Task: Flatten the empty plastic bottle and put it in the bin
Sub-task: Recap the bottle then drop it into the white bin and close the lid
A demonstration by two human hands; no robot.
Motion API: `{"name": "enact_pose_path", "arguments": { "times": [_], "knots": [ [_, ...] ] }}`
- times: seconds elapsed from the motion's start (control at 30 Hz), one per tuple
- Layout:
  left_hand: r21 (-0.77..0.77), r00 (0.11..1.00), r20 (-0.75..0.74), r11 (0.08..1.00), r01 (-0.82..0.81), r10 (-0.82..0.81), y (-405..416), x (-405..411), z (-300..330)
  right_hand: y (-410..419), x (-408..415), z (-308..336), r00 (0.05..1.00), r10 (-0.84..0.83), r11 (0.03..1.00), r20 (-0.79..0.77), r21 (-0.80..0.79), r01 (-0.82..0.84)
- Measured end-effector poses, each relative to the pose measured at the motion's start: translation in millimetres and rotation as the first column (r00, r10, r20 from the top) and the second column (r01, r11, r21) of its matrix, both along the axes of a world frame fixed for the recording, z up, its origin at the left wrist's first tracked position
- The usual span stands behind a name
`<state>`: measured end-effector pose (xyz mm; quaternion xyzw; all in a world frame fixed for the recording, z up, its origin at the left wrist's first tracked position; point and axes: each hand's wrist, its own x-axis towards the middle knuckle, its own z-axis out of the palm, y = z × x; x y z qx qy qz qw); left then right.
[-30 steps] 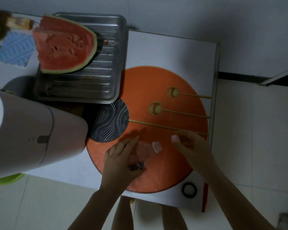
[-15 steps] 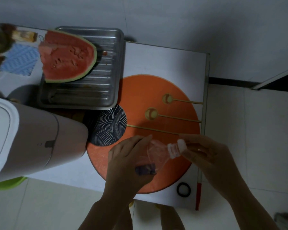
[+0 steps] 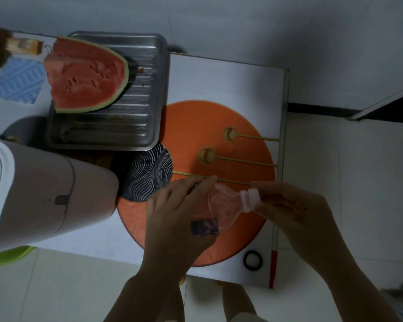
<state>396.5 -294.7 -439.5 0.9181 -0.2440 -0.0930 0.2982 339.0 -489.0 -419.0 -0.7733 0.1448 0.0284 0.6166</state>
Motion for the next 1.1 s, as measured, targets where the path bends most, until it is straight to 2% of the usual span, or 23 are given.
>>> {"name": "enact_pose_path", "arguments": {
  "times": [0.13, 0.27, 0.37, 0.63, 0.8, 0.97, 1.1],
  "knots": [
    [0.042, 0.999, 0.020, 0.998, 0.036, -0.037, 0, 3, 4, -3, 3, -2, 0.999, 0.026, 0.996, -0.043, -0.080, -0.029],
    [0.075, 0.999, 0.026, 0.996, 0.039, -0.041, 1, 10, 5, -10, 4, 2, 0.992, 0.122, 0.989, -0.029, -0.078, -0.124],
    [0.069, 0.999, 0.022, 0.997, 0.023, -0.025, 2, 12, 4, -14, 5, 5, 0.987, 0.159, 0.985, -0.001, -0.060, -0.159],
    [0.045, 1.000, -0.003, 0.999, -0.006, 0.007, 6, 3, 4, -3, 5, 0, 0.987, 0.158, 0.966, 0.005, -0.206, -0.154],
    [0.032, 0.999, -0.028, 0.999, -0.016, 0.017, 8, -1, 4, 0, 3, -3, 0.976, 0.217, 0.954, 0.021, -0.217, -0.207],
    [0.056, 0.999, 0.008, 0.998, -0.036, 0.036, 7, -1, 5, 9, 5, -2, 0.984, 0.172, 0.927, 0.046, -0.346, -0.146],
    [0.084, 0.997, 0.042, 0.994, -0.064, 0.061, 5, -2, 8, 19, 6, -6, 0.997, 0.077, 0.948, 0.014, -0.312, -0.069]
  ]
}}
